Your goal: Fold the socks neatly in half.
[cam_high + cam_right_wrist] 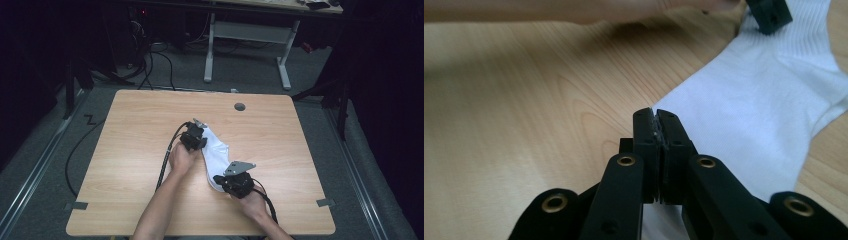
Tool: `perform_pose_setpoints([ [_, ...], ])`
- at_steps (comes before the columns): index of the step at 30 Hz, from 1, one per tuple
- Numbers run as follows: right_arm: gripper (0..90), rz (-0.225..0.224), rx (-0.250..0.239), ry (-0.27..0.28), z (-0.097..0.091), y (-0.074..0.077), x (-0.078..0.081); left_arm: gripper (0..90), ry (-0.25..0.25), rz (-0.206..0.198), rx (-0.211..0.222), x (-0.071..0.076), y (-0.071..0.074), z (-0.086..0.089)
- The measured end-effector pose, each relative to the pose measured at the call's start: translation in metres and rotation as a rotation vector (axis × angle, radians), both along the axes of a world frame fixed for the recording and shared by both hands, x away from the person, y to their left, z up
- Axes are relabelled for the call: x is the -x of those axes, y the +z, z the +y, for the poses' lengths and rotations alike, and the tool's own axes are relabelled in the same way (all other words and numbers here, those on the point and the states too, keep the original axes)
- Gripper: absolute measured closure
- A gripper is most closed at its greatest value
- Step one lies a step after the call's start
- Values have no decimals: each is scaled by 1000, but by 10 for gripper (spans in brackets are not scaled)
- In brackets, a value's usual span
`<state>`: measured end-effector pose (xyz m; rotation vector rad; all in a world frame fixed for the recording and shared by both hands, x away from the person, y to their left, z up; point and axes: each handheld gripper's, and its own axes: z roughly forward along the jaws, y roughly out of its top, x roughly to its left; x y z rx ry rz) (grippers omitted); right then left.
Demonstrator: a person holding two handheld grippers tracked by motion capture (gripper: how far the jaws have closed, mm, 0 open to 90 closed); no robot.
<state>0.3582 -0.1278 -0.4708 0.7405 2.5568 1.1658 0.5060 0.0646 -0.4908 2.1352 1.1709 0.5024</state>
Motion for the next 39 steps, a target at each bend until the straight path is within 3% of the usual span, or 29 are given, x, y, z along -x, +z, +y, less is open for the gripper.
perform_pose_setpoints([
  [3,872,-15,2,20,3,9,10,722,1,4,-1,-1,0,-1],
  [5,823,39,42,35,10,2,7,722,2,4,-1,-1,0,-1],
  [6,823,39,42,35,10,2,7,722,2,4,-1,-1,0,-1],
  [7,770,71,58,49,13,-4,4,722,2,4,-2,-1,0,-1],
  [10,709,71,48,42,12,-10,1,721,-3,-3,-4,0,0,0],
  [11,700,38,-11,2,3,1,-3,721,0,-7,-3,1,0,0],
  [13,703,35,-59,-59,-9,10,-12,721,0,-9,-7,2,0,-1],
  [14,703,35,-59,-59,-9,10,-12,721,0,-9,-7,2,0,-1],
  [15,712,32,-47,-120,-16,8,-25,721,-2,-9,-6,2,0,-1],
  [16,712,32,-47,-120,-16,8,-25,721,-2,-9,-6,2,0,-1],
  [17,723,63,-22,-144,-17,-3,-33,721,-3,-8,-4,1,0,-1],
  [18,723,63,-22,-144,-17,-3,-33,721,-6,-5,-6,1,0,0],
  [19,742,63,38,-139,-13,-15,-35,720,-11,6,-7,0,1,0],
  [21,768,70,61,-114,-9,-24,-32,715,-8,9,0,0,1,0],
  [24,775,68,51,-85,-5,-25,-23,704,-19,17,16,2,1,0],
  [25,771,62,74,-47,-1,-23,-15,701,-28,23,18,4,1,-2],
  [26,771,62,74,-47,-1,-23,-15,686,-28,23,18,4,1,-2],
  [27,750,63,42,-44,-3,-18,-14,661,-34,42,19,5,5,-3],
  [30,735,65,-58,-151,-17,-2,-34,564,-23,50,56,8,13,-1],
  [31,735,65,-58,-151,-17,-2,-34,532,-23,50,56,8,13,-1],
  [33,735,36,-77,-221,-25,4,-48,505,-26,26,86,14,18,-2],
  [35,732,42,-74,-298,-31,5,-68,470,-38,29,72,19,16,-7],
  [39,724,78,-77,-331,-27,-6,-84,457,-42,43,62,23,8,-9],
])
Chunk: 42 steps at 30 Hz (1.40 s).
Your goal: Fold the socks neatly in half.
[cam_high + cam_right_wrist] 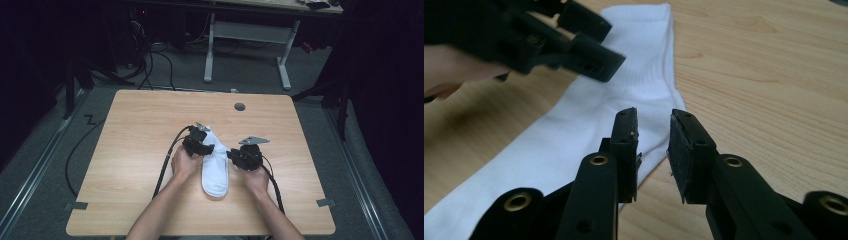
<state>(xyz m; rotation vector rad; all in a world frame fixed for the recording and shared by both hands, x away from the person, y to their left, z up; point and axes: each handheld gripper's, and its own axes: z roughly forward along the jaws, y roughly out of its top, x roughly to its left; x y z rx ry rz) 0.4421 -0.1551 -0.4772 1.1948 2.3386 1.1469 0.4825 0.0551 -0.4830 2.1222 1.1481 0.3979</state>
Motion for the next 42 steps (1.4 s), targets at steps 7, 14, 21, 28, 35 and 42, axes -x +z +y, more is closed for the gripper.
perform_pose_setpoints([
  [7,662,21,45,-34,14,-14,-14,467,-2,-40,-20,5,-10,-2],
  [14,874,-7,91,-23,17,-20,-16,480,-6,-84,-24,5,-14,-5],
  [21,878,-68,97,-28,15,-8,-10,485,-24,-74,-18,3,-14,-4],
  [28,802,-31,217,-57,13,-14,-21,484,-33,-53,-34,2,-11,-9],
  [35,685,-54,137,-83,-4,-7,-17,427,-28,-21,56,27,-4,-4],
  [42,614,-10,136,24,8,-17,-2,415,-68,-21,23,47,-5,-14],
])
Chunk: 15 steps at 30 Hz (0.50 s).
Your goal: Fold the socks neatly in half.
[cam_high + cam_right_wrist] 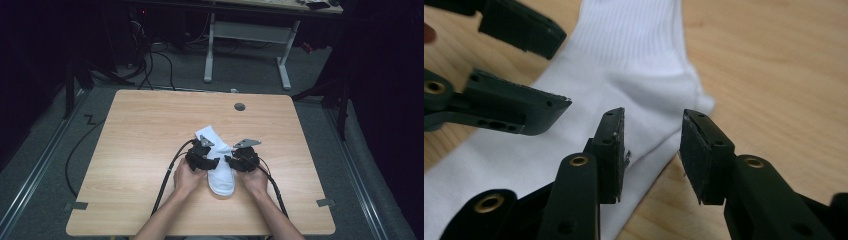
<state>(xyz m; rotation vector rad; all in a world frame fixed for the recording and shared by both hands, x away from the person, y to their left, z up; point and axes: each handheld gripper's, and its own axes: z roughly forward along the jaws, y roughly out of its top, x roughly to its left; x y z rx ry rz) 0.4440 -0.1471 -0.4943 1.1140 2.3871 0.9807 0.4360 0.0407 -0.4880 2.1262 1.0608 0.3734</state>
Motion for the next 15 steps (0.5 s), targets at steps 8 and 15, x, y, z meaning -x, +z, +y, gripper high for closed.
perform_pose_setpoints([
  [8,603,4,-7,33,2,-2,16,407,-8,56,-9,-2,-3,5],
  [15,602,-11,-7,57,4,-4,29,470,32,25,42,-11,3,16],
])
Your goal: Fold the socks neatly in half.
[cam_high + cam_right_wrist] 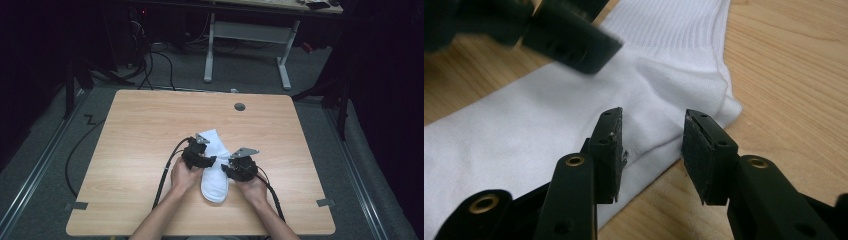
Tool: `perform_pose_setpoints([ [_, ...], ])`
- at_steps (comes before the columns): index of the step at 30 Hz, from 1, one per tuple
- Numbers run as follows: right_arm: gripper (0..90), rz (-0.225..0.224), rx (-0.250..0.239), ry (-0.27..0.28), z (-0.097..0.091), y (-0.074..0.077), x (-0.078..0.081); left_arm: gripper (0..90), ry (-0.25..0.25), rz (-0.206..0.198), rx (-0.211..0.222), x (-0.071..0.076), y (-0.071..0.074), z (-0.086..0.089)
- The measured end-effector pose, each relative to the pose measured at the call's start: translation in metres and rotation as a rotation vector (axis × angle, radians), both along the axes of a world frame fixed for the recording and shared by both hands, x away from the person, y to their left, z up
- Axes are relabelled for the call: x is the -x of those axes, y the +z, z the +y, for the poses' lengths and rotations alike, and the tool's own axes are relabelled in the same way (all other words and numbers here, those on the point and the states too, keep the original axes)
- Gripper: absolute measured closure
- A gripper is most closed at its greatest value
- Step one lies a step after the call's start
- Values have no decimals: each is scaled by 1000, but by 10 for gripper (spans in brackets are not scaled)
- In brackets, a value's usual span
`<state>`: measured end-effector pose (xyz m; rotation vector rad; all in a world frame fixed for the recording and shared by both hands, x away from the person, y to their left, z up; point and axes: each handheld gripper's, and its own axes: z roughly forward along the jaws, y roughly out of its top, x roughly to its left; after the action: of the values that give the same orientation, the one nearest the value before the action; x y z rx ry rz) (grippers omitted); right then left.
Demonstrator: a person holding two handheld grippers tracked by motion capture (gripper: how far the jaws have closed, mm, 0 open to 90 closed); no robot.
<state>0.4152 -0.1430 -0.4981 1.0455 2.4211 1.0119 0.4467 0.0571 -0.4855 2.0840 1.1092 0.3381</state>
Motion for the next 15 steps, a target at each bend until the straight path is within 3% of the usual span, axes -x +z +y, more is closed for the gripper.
perform_pose_setpoints([
  [2,603,-11,2,8,-1,-1,4,475,-8,20,-11,-8,2,1],
  [4,603,-16,3,15,-1,-1,6,471,23,21,-5,-17,4,5],
  [5,605,-18,11,26,0,-1,9,426,58,25,-1,-24,8,8],
  [8,605,-21,16,39,0,-1,11,408,75,23,-12,-32,10,10],
  [10,606,-23,5,39,-1,-2,13,392,103,26,-25,-44,10,11],
  [15,608,-25,2,46,-2,-2,17,378,131,32,-15,-64,7,9],
])
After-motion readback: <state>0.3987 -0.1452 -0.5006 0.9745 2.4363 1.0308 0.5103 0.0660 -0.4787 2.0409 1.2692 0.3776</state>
